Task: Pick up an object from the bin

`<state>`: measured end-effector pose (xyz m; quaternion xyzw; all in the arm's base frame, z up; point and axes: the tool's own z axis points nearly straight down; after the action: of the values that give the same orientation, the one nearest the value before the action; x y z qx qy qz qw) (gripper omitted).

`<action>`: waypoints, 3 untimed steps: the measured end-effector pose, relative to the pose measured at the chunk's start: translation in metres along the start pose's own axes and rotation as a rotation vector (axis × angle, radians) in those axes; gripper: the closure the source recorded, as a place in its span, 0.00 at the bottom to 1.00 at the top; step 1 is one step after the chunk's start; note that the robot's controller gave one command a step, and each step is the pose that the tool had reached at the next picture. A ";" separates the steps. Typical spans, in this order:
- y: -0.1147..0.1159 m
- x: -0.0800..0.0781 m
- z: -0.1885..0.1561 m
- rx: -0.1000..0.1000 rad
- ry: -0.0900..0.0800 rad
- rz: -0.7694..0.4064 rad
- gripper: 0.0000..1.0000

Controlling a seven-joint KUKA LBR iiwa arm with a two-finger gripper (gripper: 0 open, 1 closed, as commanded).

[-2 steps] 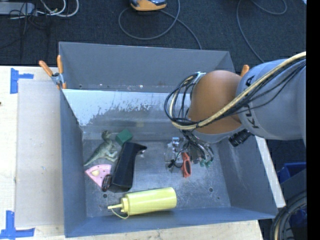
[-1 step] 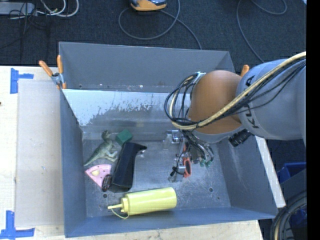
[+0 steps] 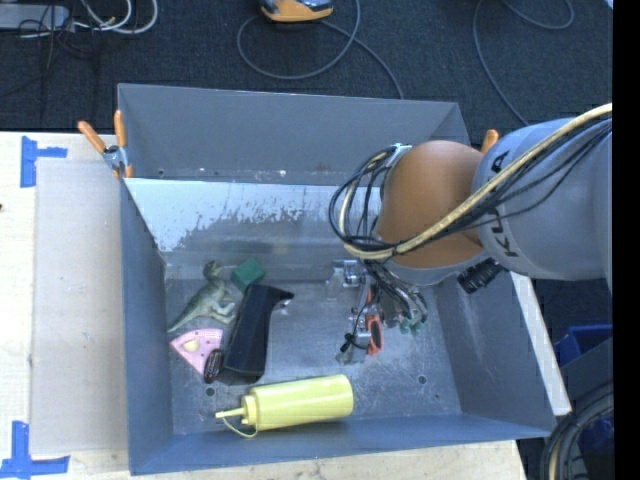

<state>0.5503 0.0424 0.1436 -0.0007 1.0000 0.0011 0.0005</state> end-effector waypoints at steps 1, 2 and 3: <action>-0.026 0.023 0.045 -0.001 -0.007 0.021 0.00; -0.029 0.031 0.072 0.003 0.007 0.031 0.00; -0.015 0.015 0.073 -0.001 -0.004 -0.031 0.00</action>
Offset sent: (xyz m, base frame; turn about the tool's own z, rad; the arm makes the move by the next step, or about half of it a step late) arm -0.0178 0.0043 -0.0736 0.0264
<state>0.5352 0.0277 0.0706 -0.0161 0.9999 0.0015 0.0028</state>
